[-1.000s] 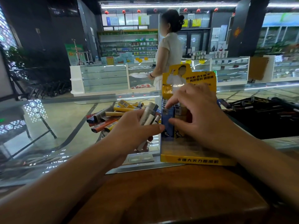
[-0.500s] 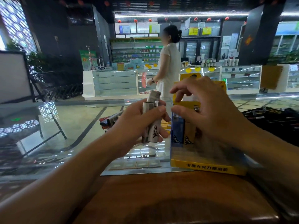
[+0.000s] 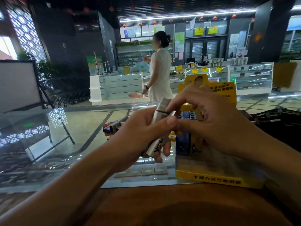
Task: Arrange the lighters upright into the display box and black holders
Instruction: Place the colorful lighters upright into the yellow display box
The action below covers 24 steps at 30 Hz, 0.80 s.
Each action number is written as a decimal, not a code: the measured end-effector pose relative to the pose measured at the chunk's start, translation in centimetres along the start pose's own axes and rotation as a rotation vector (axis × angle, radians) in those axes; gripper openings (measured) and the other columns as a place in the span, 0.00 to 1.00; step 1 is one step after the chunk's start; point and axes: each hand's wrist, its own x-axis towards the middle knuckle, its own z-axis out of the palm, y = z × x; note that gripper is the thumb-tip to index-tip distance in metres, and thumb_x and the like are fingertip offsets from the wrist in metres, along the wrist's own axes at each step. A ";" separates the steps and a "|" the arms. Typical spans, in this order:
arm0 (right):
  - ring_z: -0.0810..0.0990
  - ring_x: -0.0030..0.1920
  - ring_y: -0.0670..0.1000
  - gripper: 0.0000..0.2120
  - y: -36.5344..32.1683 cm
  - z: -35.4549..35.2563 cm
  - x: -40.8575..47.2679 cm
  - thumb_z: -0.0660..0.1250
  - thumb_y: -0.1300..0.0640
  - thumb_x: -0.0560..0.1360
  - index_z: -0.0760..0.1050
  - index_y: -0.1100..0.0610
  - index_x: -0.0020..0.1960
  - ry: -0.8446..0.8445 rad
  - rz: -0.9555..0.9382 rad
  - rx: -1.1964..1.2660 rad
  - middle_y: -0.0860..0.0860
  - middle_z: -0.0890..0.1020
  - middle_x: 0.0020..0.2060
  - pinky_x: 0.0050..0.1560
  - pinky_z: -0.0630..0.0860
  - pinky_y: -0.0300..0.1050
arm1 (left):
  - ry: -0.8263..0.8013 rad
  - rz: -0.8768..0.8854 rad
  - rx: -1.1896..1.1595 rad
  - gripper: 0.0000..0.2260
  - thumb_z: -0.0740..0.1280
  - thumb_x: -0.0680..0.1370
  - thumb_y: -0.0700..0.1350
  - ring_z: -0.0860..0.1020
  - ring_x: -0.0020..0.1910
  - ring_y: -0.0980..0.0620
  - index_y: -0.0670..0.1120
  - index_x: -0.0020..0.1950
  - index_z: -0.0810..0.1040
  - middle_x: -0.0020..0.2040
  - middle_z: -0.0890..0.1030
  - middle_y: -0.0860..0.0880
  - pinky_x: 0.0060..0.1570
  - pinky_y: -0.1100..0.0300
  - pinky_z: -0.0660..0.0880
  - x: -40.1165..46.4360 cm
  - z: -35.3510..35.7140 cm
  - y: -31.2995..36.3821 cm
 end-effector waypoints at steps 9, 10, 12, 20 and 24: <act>0.81 0.43 0.46 0.05 -0.2 -1.6 -0.8 0.70 0.50 0.75 0.77 0.47 0.50 0.117 0.062 0.313 0.44 0.82 0.43 0.40 0.78 0.39 | -0.034 -0.024 -0.076 0.12 0.69 0.76 0.55 0.79 0.29 0.50 0.48 0.51 0.80 0.45 0.83 0.42 0.18 0.65 0.68 0.0 -0.5 0.6; 0.82 0.43 0.47 0.07 -0.3 -1.7 -0.9 0.71 0.50 0.75 0.77 0.49 0.51 0.152 0.080 0.353 0.45 0.82 0.43 0.41 0.80 0.41 | -0.015 -0.030 -0.068 0.10 0.70 0.75 0.53 0.79 0.29 0.49 0.49 0.52 0.80 0.46 0.83 0.41 0.18 0.65 0.68 0.0 -0.6 0.6; 0.83 0.41 0.48 0.12 -0.4 -1.7 -0.9 0.71 0.50 0.72 0.75 0.51 0.53 0.193 0.115 0.403 0.46 0.83 0.41 0.39 0.81 0.42 | 0.018 -0.037 -0.001 0.12 0.70 0.76 0.50 0.80 0.30 0.48 0.47 0.57 0.78 0.48 0.84 0.39 0.18 0.64 0.69 -0.1 -0.7 0.5; 0.78 0.34 0.44 0.10 0.2 -1.0 -0.8 0.74 0.58 0.73 0.74 0.53 0.49 0.176 0.134 0.556 0.49 0.81 0.40 0.31 0.74 0.37 | 0.137 0.038 0.089 0.15 0.72 0.72 0.45 0.80 0.29 0.45 0.46 0.57 0.77 0.45 0.84 0.39 0.19 0.64 0.69 -0.1 0.7 -0.2; 0.82 0.46 0.54 0.13 0.3 -1.2 -0.9 0.72 0.62 0.73 0.74 0.52 0.53 0.159 0.113 0.532 0.53 0.82 0.46 0.44 0.83 0.55 | 0.196 0.074 0.097 0.16 0.71 0.70 0.48 0.79 0.26 0.46 0.45 0.56 0.77 0.38 0.83 0.43 0.20 0.60 0.71 0.1 1.2 -0.1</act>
